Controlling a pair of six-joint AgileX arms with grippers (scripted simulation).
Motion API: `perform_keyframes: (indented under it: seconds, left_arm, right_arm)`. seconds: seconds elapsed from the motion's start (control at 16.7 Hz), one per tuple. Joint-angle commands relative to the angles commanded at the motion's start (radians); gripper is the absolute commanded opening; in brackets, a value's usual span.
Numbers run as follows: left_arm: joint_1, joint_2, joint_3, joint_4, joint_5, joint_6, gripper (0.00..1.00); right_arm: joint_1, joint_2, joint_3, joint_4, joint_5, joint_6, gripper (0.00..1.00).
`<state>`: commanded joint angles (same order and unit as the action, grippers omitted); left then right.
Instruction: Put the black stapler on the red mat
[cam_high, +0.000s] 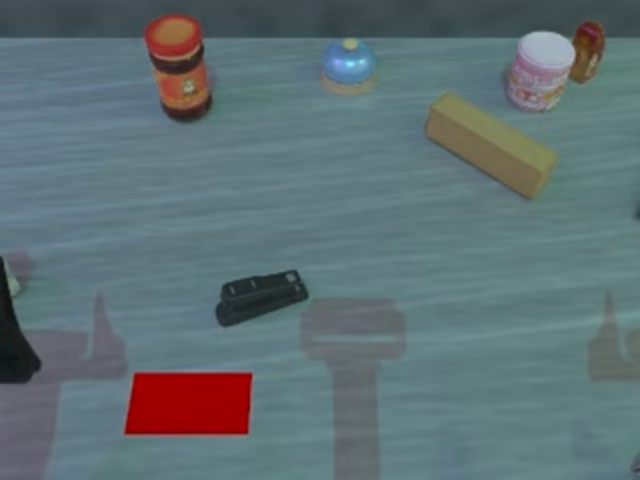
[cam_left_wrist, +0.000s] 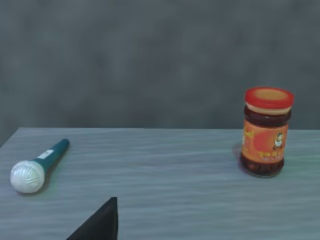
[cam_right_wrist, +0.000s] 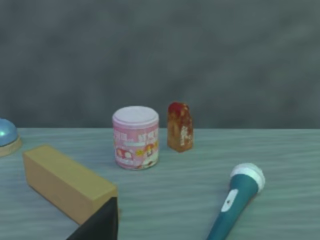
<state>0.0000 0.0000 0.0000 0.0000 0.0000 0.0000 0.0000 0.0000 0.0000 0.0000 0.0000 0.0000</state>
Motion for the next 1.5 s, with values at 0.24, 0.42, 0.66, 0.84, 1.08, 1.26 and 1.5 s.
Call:
perform_keyframes:
  seconds: [0.24,0.42,0.66,0.84,1.08,1.26,1.5]
  left_arm:
    - [-0.013,0.031,0.031,-0.023,0.002,0.012,1.0]
    - [-0.057,0.156,0.156,-0.113,0.005,0.059,1.0]
    - [-0.143,0.468,0.443,-0.311,0.004,0.16,1.0]
    - [-0.221,0.786,0.698,-0.499,0.002,0.252,1.0]
    - [-0.33,1.248,1.041,-0.763,0.002,0.379,1.0]
    - [-0.406,1.555,1.277,-0.944,0.004,0.468,1.0]
    - [-0.49,1.856,1.545,-1.131,0.003,0.565,1.0]
  right_arm:
    - [0.0,0.0,0.0,0.0,0.0,0.0,1.0]
    - [0.0,0.0,0.0,0.0,0.0,0.0,1.0]
    - [0.0,0.0,0.0,0.0,0.0,0.0,1.0]
    - [0.0,0.0,0.0,0.0,0.0,0.0,1.0]
    - [0.0,0.0,0.0,0.0,0.0,0.0,1.0]
    - [0.0,0.0,0.0,0.0,0.0,0.0,1.0]
    - [0.0,0.0,0.0,0.0,0.0,0.0,1.0]
